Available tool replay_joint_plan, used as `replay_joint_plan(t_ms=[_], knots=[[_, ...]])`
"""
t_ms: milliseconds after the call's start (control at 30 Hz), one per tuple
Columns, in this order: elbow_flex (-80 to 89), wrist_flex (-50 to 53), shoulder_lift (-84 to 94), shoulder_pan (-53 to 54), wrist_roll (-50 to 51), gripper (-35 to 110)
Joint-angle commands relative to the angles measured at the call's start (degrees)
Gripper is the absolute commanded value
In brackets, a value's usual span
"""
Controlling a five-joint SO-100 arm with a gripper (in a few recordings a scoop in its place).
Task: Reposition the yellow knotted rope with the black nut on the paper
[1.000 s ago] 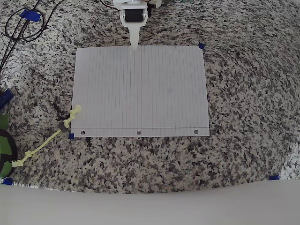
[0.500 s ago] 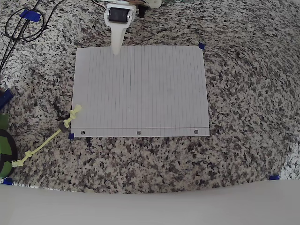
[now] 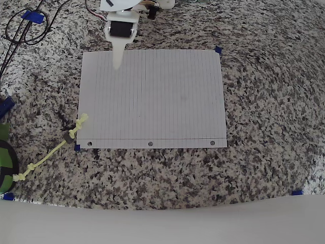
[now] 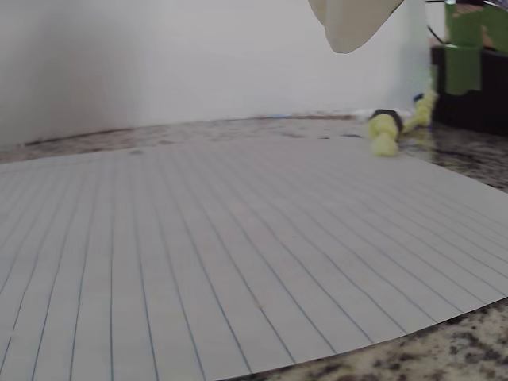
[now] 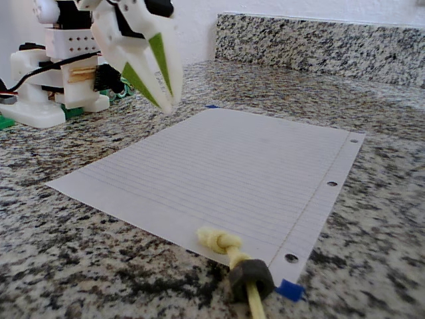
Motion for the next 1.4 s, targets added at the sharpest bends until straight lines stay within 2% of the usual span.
replay_joint_plan(t_ms=[0, 100, 200, 433, 900, 1100, 1367], knots=[[-4.13, -3.96, -7.47, 1.93, 8.44, 11], [-7.65, -6.68, -14.59, 4.31, 16.0, 11], [-11.87, -8.53, -21.18, 6.94, 18.81, 11], [-19.07, -15.91, -34.54, 10.81, 39.11, 11], [-31.38, -27.16, -52.47, 9.84, 52.29, 12], [-35.42, -28.04, -57.48, 7.65, 57.74, 31], [-37.62, -28.48, -60.73, 7.03, 61.35, 43]])
